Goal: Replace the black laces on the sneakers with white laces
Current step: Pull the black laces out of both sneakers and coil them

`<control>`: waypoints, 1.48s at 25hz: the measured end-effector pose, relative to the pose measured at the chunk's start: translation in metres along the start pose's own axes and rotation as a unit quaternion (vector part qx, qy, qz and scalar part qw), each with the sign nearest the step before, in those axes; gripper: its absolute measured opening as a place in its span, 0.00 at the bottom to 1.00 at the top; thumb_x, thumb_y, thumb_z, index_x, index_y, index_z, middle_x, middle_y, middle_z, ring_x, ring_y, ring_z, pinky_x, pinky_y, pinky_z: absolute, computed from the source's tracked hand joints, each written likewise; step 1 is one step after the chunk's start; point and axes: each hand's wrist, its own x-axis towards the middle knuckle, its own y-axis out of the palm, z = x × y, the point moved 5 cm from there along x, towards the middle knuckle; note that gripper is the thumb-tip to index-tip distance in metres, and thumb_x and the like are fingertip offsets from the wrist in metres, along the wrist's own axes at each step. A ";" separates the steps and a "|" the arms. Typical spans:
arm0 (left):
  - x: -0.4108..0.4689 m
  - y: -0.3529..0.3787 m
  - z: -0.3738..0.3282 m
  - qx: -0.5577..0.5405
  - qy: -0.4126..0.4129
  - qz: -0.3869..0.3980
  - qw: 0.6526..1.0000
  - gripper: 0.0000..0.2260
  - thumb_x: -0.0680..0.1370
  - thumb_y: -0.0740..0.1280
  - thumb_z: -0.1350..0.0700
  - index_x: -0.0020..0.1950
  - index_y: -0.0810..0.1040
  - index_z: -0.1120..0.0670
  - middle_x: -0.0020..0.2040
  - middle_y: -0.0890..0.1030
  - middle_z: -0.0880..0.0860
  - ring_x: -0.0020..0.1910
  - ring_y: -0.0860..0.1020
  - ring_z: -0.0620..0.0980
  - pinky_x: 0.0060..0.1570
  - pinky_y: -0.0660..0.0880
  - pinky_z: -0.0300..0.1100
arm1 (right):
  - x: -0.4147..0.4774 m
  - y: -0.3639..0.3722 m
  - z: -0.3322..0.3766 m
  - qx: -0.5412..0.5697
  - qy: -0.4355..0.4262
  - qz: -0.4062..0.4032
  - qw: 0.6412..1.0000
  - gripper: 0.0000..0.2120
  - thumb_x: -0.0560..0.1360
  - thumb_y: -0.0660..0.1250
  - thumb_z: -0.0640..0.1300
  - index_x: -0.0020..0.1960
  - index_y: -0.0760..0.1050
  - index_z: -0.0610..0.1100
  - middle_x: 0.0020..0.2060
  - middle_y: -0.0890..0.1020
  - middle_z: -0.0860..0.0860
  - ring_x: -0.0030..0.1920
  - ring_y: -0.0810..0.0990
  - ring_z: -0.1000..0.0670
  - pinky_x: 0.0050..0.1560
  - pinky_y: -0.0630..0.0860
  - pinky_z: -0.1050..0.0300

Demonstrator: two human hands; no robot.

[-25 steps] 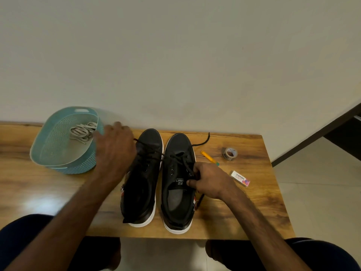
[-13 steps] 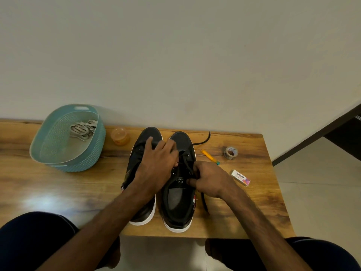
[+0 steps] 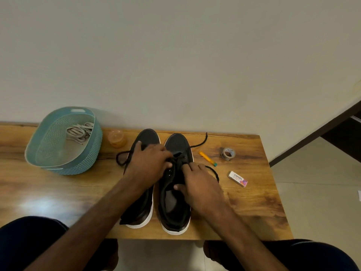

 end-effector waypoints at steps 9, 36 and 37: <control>-0.012 -0.052 0.059 0.114 -0.144 -0.155 0.971 0.02 0.77 0.67 0.52 0.46 0.79 0.49 0.44 0.82 0.50 0.48 0.80 0.55 0.63 0.65 0.58 | -0.005 0.022 0.003 -0.066 0.041 0.067 0.995 0.37 0.78 0.65 0.37 0.80 0.48 0.37 0.78 0.58 0.39 0.69 0.72 0.42 0.64 0.74 0.49; 0.027 0.022 0.014 -0.348 -0.031 0.020 0.937 0.06 0.82 0.60 0.57 0.47 0.73 0.49 0.52 0.73 0.50 0.53 0.73 0.49 0.56 0.70 0.47 | 0.025 0.004 -0.028 0.122 0.097 0.015 0.988 0.18 0.72 0.73 0.58 0.51 0.74 0.46 0.46 0.79 0.51 0.46 0.78 0.50 0.48 0.79 0.50; 0.028 0.023 0.019 -0.438 -0.064 0.029 0.896 0.07 0.83 0.60 0.58 0.47 0.73 0.50 0.51 0.74 0.51 0.52 0.74 0.51 0.55 0.72 0.48 | 0.026 0.005 -0.028 0.119 0.104 0.014 0.987 0.19 0.72 0.72 0.58 0.52 0.74 0.45 0.47 0.79 0.50 0.47 0.78 0.49 0.50 0.78 0.49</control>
